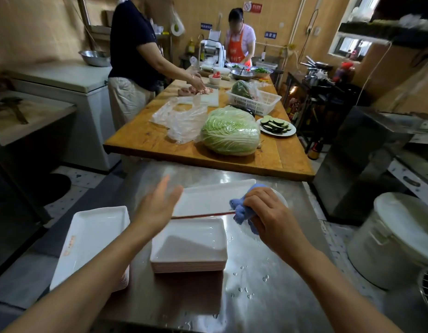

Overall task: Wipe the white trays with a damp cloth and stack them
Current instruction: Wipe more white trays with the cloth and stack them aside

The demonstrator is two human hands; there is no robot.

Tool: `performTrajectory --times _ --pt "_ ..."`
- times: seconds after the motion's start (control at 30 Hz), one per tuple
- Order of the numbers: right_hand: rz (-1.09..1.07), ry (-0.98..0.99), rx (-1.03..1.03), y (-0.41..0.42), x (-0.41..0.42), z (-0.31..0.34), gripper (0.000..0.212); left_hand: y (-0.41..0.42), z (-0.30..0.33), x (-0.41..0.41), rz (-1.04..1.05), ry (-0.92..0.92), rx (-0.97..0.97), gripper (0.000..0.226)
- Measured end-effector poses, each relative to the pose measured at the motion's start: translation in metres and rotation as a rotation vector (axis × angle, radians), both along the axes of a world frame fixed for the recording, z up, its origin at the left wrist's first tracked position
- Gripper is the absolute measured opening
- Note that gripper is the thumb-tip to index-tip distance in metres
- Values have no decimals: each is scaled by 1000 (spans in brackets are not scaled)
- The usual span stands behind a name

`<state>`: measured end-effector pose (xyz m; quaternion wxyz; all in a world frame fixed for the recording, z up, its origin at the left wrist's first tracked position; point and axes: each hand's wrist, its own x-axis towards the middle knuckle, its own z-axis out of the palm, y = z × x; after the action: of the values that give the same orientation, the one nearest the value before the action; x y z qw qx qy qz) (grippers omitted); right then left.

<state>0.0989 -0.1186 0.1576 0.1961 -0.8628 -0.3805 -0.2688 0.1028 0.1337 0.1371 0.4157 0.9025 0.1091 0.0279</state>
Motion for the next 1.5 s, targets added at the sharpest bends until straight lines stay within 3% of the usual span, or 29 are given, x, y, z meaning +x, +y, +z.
performTrajectory --times 0.1,0.17,0.27,0.43,0.53,0.63,0.73,0.83,0.93,1.03,1.3,1.4,1.5 --pt "-6 32 -56 7 -1 12 12 -24 7 -14 -274 -191 415 90" --pt "-15 67 -44 12 -2 20 13 -41 5 -19 -399 -275 559 79" --pt "-12 142 9 18 -4 29 12 -57 7 -20 -330 -446 608 45" --pt "-5 260 219 22 0 35 22 -59 13 -18 -175 -612 453 28" --pt "-8 256 391 25 3 33 34 -59 16 -17 -106 -493 276 22" --pt "-32 268 531 22 9 28 37 -57 18 -19 -73 -368 -45 19" --pt "-70 220 500 20 12 21 39 -54 20 -21 -95 -264 -352 32" --pt "-49 162 367 33 11 17 39 -52 21 -21 -104 -211 -532 31" --pt "-104 44 174 46 14 23 45 -51 25 -23 -150 -211 -600 32" --pt "-124 -30 136 56 20 31 46 -52 28 -27 -180 -209 -632 35" --pt "-282 92 -39 72 25 26 59 -43 26 -31 -154 -162 -665 34" --pt "-335 158 13 59 28 18 55 -37 26 -30 -92 -150 -783 32" --pt "-270 335 248 48 29 9 48 -35 25 -27 -24 -133 -902 32"
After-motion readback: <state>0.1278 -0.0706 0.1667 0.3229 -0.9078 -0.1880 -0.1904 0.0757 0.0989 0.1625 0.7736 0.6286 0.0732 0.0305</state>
